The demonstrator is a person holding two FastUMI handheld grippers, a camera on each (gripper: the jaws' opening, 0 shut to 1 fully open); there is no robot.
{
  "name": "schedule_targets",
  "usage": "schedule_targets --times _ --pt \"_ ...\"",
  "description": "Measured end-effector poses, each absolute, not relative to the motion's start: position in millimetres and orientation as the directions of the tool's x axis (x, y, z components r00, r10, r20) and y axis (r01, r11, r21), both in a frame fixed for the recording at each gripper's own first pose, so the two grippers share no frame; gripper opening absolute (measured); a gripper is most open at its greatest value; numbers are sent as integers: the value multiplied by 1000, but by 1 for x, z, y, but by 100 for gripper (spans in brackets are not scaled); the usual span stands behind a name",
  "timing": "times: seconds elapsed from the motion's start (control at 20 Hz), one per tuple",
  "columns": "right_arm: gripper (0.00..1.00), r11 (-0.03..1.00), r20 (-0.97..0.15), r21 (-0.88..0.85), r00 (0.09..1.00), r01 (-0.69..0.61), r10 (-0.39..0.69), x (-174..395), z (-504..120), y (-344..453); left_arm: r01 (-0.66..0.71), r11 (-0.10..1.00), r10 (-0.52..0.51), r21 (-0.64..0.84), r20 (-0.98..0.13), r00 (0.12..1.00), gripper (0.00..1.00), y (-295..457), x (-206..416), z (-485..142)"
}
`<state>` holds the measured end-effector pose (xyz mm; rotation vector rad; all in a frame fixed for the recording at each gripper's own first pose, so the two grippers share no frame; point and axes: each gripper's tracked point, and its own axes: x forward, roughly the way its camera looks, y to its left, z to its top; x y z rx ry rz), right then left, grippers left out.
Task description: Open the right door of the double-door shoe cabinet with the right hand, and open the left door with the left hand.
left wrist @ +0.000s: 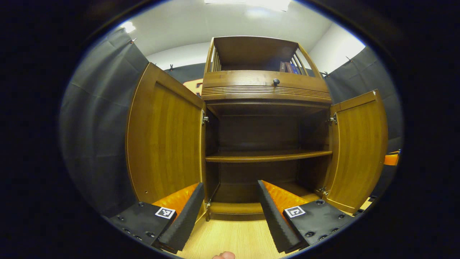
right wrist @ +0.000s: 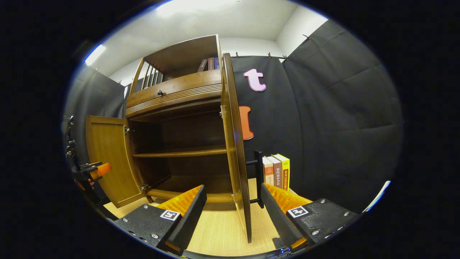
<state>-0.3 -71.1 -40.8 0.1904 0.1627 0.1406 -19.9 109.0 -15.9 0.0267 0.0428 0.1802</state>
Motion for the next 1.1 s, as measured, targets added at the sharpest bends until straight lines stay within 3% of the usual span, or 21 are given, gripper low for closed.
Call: schedule_targets --times 1.1 --pt "100 972 -167 188 971 -138 170 -4 -44 -58 -168 985 169 37 -39 985 94 107 -22 -18"
